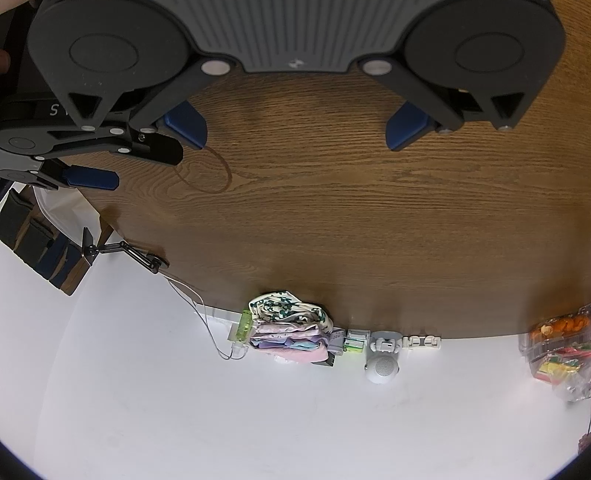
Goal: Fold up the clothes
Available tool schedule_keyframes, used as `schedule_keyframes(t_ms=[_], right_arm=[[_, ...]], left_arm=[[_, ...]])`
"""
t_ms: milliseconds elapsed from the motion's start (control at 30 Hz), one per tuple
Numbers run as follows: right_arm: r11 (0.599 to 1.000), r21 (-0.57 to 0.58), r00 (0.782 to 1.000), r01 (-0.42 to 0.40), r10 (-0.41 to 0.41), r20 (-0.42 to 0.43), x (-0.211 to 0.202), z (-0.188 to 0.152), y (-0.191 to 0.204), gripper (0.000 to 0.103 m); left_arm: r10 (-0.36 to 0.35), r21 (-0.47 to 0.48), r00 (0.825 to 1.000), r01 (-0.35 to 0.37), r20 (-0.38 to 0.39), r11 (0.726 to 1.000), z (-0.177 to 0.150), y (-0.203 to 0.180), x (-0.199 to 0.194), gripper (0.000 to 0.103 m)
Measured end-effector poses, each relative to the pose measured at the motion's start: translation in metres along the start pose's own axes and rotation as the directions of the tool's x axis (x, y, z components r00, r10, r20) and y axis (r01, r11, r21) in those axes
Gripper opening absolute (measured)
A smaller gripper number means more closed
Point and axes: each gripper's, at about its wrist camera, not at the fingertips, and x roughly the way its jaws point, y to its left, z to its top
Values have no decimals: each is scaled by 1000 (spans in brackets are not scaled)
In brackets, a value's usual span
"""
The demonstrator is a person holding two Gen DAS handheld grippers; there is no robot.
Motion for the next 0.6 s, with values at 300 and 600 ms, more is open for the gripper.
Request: schedule_keyframes(t_ms=[300,600], right_arm=[[1000,0,1000,2,-2,1,0,-1,1,103],[1000,1,1000,3,-3,0,0,-1,1,103]], left_arm=[[-3,4,1000,3,1,1000,0,0,0,103],[-9,14,1000,9,-2,1000,0,0,0,103]])
